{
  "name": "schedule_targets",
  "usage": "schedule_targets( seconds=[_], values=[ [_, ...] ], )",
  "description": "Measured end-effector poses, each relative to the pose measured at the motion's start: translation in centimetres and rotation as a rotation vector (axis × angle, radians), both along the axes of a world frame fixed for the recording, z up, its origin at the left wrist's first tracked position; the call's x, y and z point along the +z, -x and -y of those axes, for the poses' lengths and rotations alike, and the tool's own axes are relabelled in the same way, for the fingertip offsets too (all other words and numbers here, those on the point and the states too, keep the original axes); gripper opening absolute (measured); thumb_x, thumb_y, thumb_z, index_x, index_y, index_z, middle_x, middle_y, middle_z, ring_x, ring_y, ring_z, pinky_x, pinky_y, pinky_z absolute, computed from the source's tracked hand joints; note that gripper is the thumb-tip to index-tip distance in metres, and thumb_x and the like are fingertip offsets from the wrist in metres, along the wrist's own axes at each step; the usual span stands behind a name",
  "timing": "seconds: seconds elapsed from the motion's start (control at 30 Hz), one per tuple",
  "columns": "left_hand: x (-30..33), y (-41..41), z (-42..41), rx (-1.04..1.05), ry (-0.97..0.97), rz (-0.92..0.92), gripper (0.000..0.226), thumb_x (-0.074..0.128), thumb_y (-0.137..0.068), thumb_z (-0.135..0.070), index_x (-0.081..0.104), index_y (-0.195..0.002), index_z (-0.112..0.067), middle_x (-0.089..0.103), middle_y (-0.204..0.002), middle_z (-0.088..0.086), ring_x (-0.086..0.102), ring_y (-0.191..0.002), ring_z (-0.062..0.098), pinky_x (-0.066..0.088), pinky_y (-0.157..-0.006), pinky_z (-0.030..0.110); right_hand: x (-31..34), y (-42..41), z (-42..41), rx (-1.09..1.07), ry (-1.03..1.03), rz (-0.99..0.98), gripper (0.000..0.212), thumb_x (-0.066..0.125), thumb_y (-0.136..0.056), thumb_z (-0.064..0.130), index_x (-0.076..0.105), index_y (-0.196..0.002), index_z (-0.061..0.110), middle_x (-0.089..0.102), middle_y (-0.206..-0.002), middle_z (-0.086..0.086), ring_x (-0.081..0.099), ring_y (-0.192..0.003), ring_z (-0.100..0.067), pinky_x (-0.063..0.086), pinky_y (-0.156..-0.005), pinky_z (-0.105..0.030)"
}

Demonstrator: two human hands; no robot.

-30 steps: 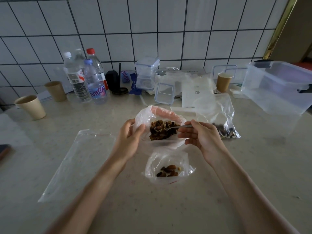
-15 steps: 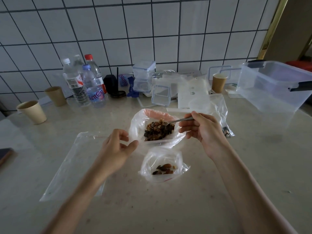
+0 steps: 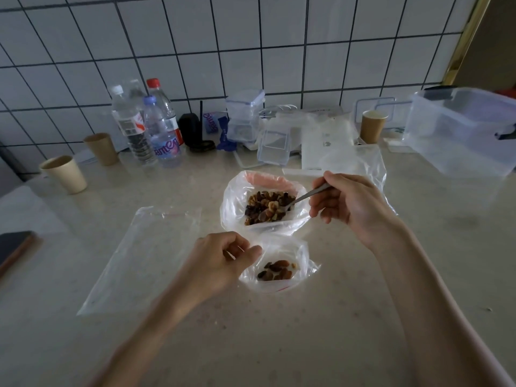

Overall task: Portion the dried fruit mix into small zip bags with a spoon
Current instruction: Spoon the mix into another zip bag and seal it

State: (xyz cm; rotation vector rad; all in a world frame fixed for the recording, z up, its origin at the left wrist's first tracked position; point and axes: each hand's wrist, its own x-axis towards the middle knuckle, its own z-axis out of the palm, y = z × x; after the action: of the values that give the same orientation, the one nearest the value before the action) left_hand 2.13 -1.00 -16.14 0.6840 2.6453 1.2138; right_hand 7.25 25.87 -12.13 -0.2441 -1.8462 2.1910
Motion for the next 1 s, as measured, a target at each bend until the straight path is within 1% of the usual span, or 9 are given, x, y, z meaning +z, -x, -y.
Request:
schedule_targets(
  seconds=[0.1,0.2,0.37,0.43,0.53,0.6,0.77,0.9,1.0],
  values=[
    [-0.1,0.0,0.0,-0.010,-0.005,-0.022,0.020,0.072,-0.093,-0.047,0.077,-0.085,-0.029,0.075,-0.076,-0.016,0.070,-0.067,0.003,0.046,-0.060,0.010,0.4,-0.5,-0.2,0.101,-0.079,-0.028,0.035,0.047,-0.109,0.023,0.070,-0.092,0.003,0.069,-0.075,-0.022,0.068,-0.063,-0.033,0.047,-0.049,-0.032],
    [0.2,0.2,0.0,-0.020,-0.042,0.009,0.020,0.070,-0.096,-0.042,0.075,-0.083,-0.027,0.074,-0.073,-0.013,0.071,-0.061,0.005,0.045,-0.055,0.010,0.7,-1.0,-0.3,0.243,-0.231,-0.061,0.036,0.046,-0.111,0.027,0.070,-0.092,0.007,0.069,-0.076,-0.020,0.069,-0.068,-0.035,0.050,-0.052,-0.032],
    [0.2,0.9,0.0,-0.008,-0.060,0.126,0.022,0.069,-0.096,-0.043,0.074,-0.085,-0.026,0.076,-0.075,0.000,0.074,-0.062,0.017,0.049,-0.057,0.028,0.8,-1.0,-0.2,0.357,-0.417,-0.114,0.034,0.046,-0.111,0.029,0.069,-0.097,0.008,0.070,-0.082,-0.020,0.071,-0.074,-0.035,0.052,-0.056,-0.032],
    [0.0,1.1,0.0,0.000,-0.051,0.114,0.021,0.069,-0.096,-0.043,0.074,-0.085,-0.026,0.076,-0.074,-0.001,0.074,-0.060,0.016,0.049,-0.054,0.027,0.6,-0.9,-0.1,0.347,-0.428,-0.126,0.034,0.046,-0.110,0.030,0.069,-0.097,0.008,0.070,-0.082,-0.020,0.071,-0.074,-0.035,0.051,-0.056,-0.032],
    [0.0,1.2,-0.1,0.013,-0.032,0.058,0.019,0.069,-0.096,-0.041,0.074,-0.085,-0.026,0.075,-0.073,-0.004,0.073,-0.056,0.014,0.045,-0.048,0.016,0.4,-0.6,-0.1,0.300,-0.419,-0.136,0.033,0.045,-0.110,0.028,0.068,-0.097,0.007,0.070,-0.079,-0.019,0.070,-0.071,-0.034,0.050,-0.054,-0.031],
    [-0.1,1.2,-0.3,0.020,-0.029,0.027,0.019,0.070,-0.096,-0.041,0.074,-0.084,-0.027,0.074,-0.074,-0.008,0.071,-0.054,0.012,0.045,-0.047,0.014,0.1,-0.4,0.2,0.255,-0.393,-0.129,0.034,0.044,-0.111,0.026,0.067,-0.097,0.005,0.070,-0.077,-0.019,0.069,-0.068,-0.033,0.049,-0.052,-0.030],
    [0.1,1.2,0.0,-0.013,-0.037,-0.025,0.024,0.073,-0.091,-0.050,0.074,-0.082,-0.028,0.073,-0.070,-0.008,0.068,-0.050,0.010,0.048,-0.051,0.015,-0.2,0.1,0.7,0.099,-0.208,-0.090,0.036,0.046,-0.111,0.024,0.070,-0.092,0.006,0.069,-0.072,-0.018,0.066,-0.060,-0.030,0.045,-0.047,-0.030],
    [1.4,2.0,0.5,-0.013,-0.107,-0.033,0.040,0.068,-0.081,-0.064,0.073,-0.080,-0.024,0.073,-0.072,-0.007,0.067,-0.050,0.012,0.052,-0.057,0.022,-0.1,0.0,0.5,0.016,-0.042,-0.067,0.034,0.050,-0.108,0.024,0.073,-0.092,0.004,0.067,-0.070,-0.018,0.063,-0.058,-0.028,0.043,-0.046,-0.030],
    [2.2,3.4,0.6,0.042,-0.181,-0.047,0.037,0.071,-0.082,-0.059,0.071,-0.079,-0.021,0.071,-0.069,-0.008,0.063,-0.049,0.009,0.050,-0.054,0.018,-0.1,0.2,0.5,-0.050,0.008,-0.033,0.034,0.051,-0.108,0.025,0.074,-0.092,0.005,0.068,-0.073,-0.017,0.065,-0.060,-0.027,0.044,-0.047,-0.031]
  ],
)
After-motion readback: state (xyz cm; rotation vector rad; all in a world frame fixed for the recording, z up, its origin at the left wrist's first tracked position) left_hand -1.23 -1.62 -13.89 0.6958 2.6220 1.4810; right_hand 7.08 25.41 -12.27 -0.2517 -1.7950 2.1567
